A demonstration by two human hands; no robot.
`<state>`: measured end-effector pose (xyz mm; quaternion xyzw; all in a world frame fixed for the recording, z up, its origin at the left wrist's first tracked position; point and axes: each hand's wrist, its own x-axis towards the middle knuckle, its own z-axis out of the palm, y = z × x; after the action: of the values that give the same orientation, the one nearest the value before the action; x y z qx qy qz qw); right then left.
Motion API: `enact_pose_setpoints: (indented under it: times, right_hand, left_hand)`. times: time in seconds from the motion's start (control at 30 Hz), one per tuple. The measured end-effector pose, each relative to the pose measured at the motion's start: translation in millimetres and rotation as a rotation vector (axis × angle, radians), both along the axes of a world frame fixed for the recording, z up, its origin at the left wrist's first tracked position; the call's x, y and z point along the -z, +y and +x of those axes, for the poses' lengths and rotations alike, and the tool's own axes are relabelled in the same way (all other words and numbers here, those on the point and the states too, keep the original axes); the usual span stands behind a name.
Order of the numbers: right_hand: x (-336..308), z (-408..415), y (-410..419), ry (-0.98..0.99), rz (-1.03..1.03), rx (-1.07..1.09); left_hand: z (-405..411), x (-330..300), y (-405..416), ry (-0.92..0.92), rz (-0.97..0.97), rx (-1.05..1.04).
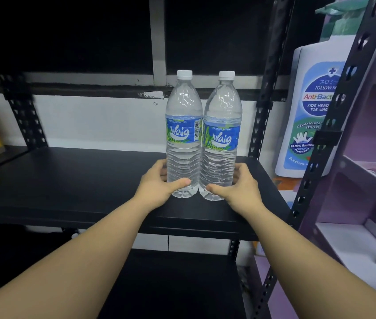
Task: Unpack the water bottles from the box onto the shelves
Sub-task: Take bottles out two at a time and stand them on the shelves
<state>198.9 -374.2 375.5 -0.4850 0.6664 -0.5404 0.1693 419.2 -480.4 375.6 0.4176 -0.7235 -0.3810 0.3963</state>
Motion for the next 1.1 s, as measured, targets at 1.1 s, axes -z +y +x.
enact_pose_setpoints:
  times: [1.1]
  right_hand:
    - [7,-44,-108,0.104,0.124,0.117]
  left_hand:
    - [-79,18,-106,-0.117,-0.073,-0.181]
